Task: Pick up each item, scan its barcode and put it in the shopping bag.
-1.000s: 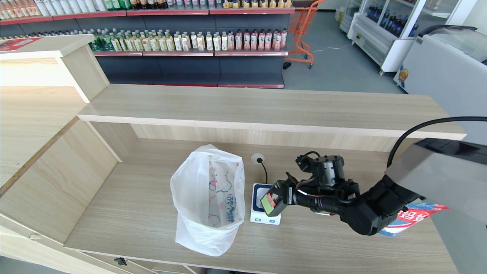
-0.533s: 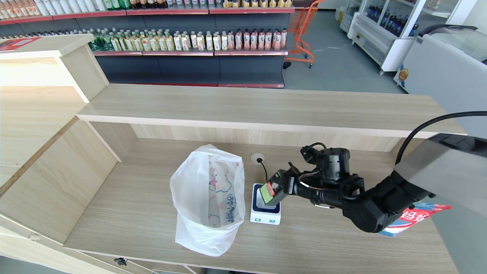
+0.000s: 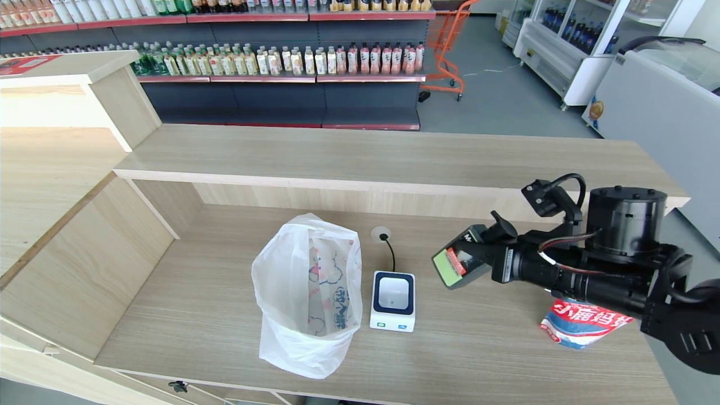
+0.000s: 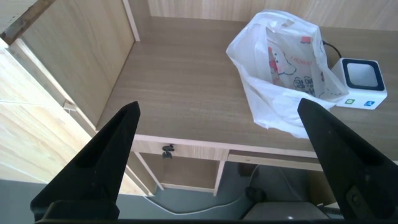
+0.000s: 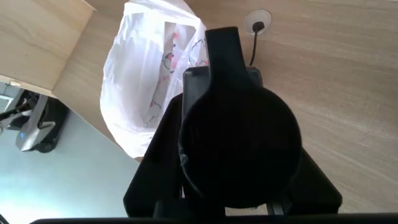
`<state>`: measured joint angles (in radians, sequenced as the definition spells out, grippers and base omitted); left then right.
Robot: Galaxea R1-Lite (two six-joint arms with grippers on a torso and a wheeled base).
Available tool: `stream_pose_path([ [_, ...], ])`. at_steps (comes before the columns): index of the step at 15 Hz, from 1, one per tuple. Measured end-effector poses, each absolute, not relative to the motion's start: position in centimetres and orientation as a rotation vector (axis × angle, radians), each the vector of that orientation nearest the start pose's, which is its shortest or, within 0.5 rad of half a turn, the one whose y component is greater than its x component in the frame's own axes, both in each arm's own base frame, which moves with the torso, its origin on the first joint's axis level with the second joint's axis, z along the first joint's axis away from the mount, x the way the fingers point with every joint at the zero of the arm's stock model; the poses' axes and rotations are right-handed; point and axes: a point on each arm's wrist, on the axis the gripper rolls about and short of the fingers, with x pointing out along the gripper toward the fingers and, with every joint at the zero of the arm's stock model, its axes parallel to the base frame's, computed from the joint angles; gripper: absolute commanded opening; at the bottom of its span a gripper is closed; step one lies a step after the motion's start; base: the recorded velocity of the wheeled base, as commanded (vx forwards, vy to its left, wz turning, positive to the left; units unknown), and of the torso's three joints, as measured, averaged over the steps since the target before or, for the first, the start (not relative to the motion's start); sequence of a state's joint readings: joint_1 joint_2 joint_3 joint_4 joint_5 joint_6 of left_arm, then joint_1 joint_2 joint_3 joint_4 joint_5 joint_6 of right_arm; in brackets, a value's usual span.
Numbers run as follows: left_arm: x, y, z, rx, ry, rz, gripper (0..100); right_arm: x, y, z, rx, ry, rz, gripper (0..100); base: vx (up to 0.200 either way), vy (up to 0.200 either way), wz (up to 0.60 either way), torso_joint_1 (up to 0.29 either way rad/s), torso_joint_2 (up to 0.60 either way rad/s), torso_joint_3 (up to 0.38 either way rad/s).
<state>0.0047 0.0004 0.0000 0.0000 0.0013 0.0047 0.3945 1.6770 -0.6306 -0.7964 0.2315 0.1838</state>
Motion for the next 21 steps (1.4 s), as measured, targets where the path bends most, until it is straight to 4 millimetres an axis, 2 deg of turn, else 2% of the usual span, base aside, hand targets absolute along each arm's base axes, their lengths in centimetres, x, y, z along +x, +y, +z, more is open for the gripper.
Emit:
stream_pose_path([
  [3,-2.3,0.0,7.5,0.005,0.0,0.005,100,23.9,9.3,16.9,0.149,0.328,0.555,0,0.0,0.0,0.0,0.0,0.0,0.0],
  [7,-2.3,0.0,7.5,-0.005,0.0,0.006,100,22.9,8.8,18.0,0.174,0.306,0.546,0,0.0,0.15,0.0,0.003,0.0,0.003],
  [14,-2.3,0.0,7.5,-0.004,0.0,0.005,100,22.8,8.6,18.0,0.198,0.311,0.54,0,0.0,0.2,0.0,0.0,0.0,0.004],
  [18,-2.3,0.0,7.5,-0.002,0.001,0.006,100,23.2,8.9,17.3,0.198,0.339,0.541,0,0.0,0.0,0.0,0.0,0.0,0.0],
  [21,-2.3,0.0,7.5,-0.002,0.001,0.006,100,24.7,9.5,15.5,0.188,0.406,0.535,0,0.0,0.0,0.0,0.0,0.0,0.0],
])
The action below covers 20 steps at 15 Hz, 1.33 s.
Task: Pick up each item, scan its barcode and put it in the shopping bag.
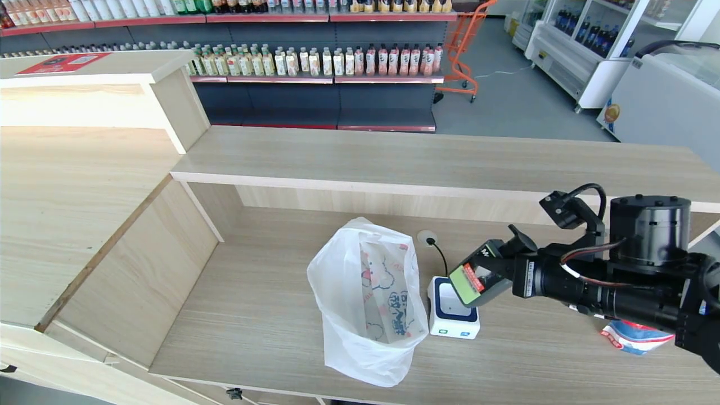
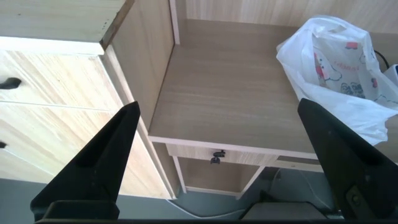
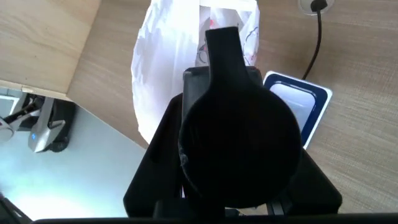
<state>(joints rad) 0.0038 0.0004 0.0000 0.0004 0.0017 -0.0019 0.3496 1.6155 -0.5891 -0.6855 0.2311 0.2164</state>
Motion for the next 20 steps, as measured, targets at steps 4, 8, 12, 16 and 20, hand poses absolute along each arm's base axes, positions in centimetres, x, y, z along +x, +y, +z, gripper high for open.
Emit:
stream_pose_path([
  [4,-2.3,0.0,7.5,-0.003,0.0,0.004,100,27.4,11.4,12.1,0.137,0.5,0.549,0,0.0,0.0,0.0,0.0,0.0,0.0],
  [8,-2.3,0.0,7.5,-0.003,0.0,0.005,100,29.5,15.3,8.8,-0.024,0.481,0.59,0,0.0,0.0,0.0,0.0,0.0,0.0],
  [12,-2.3,0.0,7.5,-0.003,0.0,0.005,100,31.7,19.9,7.7,-0.108,0.416,0.651,0,0.0,0.0,0.0,0.0,0.0,0.0],
  [16,-2.3,0.0,7.5,-0.002,0.0,0.006,100,32.7,21.7,5.1,-0.35,0.341,0.726,0,0.0,0.0,0.0,0.0,0.0,0.0],
  [20,-2.3,0.0,7.5,-0.003,0.0,0.005,100,33.2,22.9,2.6,-0.391,0.297,0.75,0,0.0,0.0,0.0,0.0,0.0,0.0],
])
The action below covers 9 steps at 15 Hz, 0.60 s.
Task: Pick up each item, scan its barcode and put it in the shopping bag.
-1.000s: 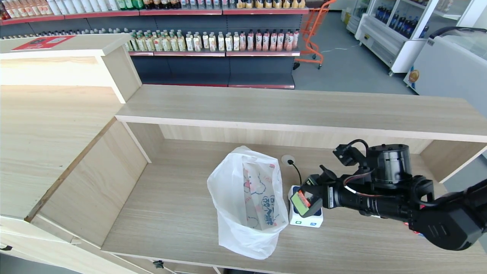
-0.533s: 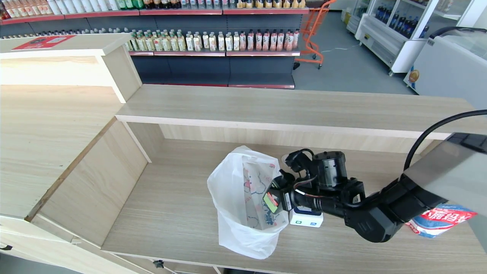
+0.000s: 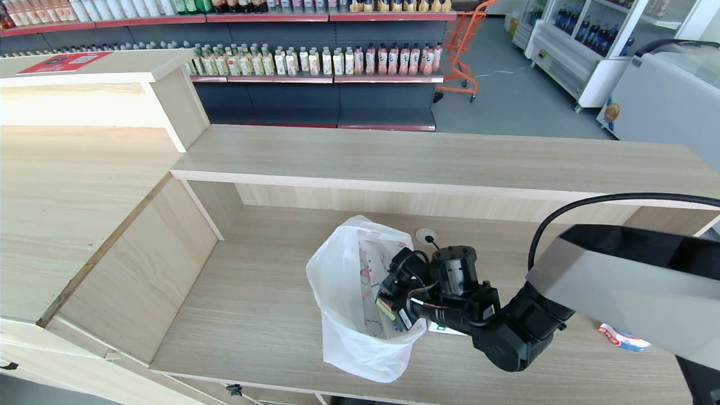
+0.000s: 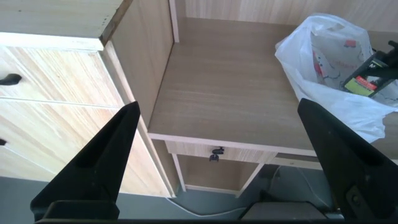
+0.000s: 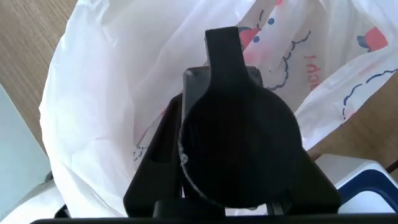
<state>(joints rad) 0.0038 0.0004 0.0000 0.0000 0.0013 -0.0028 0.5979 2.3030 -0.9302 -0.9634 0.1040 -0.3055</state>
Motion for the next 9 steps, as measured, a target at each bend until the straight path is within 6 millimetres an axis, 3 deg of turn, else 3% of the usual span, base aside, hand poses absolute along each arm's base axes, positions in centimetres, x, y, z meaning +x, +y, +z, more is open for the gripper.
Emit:
stream_pose_path([
  [1,-2.3,0.0,7.5,-0.003,0.0,0.005,100,33.1,23.0,2.0,-0.401,0.305,0.757,100,0.0,0.0,0.0,0.0,0.0,0.0],
  [5,-2.3,0.0,7.5,-0.003,0.0,0.006,100,33.2,23.2,1.7,-0.308,0.328,0.744,100,0.0,0.0,0.0,0.0,0.0,0.0],
  [7,-2.3,0.0,7.5,-0.003,0.0,0.005,100,33.2,22.7,2.9,-0.151,0.365,0.705,100,0.0,0.0,0.0,0.0,0.0,0.0],
  [9,-2.3,0.0,7.5,-0.002,0.0,0.005,100,32.8,21.6,5.4,0.017,0.42,0.653,100,0.0,0.0,0.0,0.0,0.0,0.0],
])
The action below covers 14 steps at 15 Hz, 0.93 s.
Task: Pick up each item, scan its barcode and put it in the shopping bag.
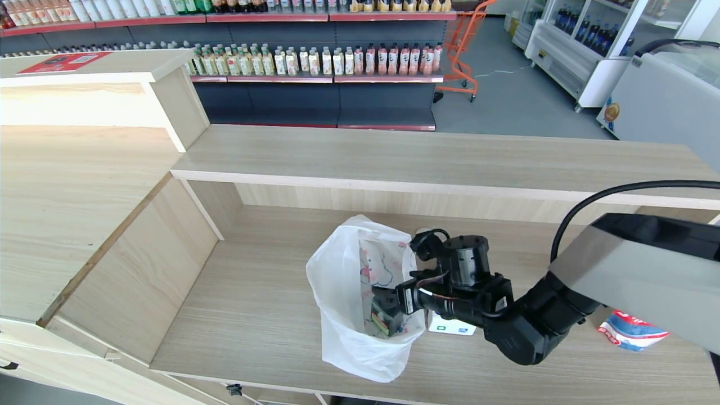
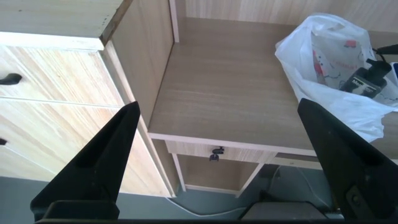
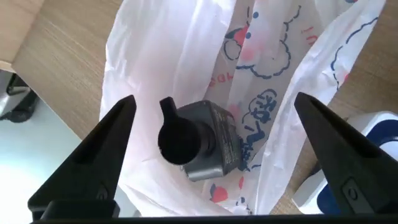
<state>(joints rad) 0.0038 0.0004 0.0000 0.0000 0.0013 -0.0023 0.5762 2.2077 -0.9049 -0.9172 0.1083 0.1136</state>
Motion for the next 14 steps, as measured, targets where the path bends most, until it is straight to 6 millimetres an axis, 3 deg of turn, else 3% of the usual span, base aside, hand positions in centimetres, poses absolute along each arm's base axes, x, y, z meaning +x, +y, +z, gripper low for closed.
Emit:
stream_pose_path([
  [4,-2.3,0.0,7.5,-0.003,0.0,0.006,100,29.9,17.0,12.9,0.303,0.494,0.558,100,0.0,0.0,0.0,0.0,0.0,0.0],
  [7,-2.3,0.0,7.5,-0.003,0.0,0.005,100,24.8,12.5,18.0,0.379,0.529,0.493,100,0.0,0.0,0.0,0.0,0.0,0.0],
  [11,-2.3,0.0,7.5,-0.003,0.0,0.005,100,17.1,6.6,20.3,0.413,0.587,0.367,100,0.0,0.0,0.0,0.0,0.0,0.0],
  [14,-2.3,0.0,7.5,-0.002,0.0,0.004,100,15.1,4.3,21.1,0.446,0.52,0.291,100,0.0,0.0,0.0,0.0,0.0,0.0],
])
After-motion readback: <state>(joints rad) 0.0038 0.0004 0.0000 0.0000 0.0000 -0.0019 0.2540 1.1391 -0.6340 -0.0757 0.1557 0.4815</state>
